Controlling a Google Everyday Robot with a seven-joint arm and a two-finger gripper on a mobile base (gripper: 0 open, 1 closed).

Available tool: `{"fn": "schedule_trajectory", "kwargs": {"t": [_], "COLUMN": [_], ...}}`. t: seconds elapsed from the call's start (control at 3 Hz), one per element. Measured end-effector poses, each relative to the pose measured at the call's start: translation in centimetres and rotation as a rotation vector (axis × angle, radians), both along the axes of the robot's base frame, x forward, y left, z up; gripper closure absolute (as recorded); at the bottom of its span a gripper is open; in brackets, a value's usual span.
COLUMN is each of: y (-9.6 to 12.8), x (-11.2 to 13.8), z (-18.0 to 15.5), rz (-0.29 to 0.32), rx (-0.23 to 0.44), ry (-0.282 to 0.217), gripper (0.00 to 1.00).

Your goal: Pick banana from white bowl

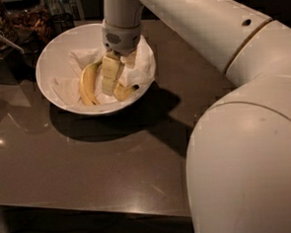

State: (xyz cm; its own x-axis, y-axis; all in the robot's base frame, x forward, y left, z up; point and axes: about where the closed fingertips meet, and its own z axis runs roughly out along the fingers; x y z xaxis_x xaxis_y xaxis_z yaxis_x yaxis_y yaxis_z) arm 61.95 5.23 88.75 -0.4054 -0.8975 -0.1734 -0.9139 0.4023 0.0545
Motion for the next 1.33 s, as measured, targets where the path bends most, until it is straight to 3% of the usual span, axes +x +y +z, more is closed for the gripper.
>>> {"fn": "schedule_trajectory", "kwargs": {"t": [0.67,1.33], "y": [0.1,0.5], "x": [-0.2,0.6], "z": [-1.6,-3.7], "rz": [-0.001,0.003], "rx": [-0.001,-0.010], "ry": [0.039,0.084], "gripper": [0.37,0.39]}}
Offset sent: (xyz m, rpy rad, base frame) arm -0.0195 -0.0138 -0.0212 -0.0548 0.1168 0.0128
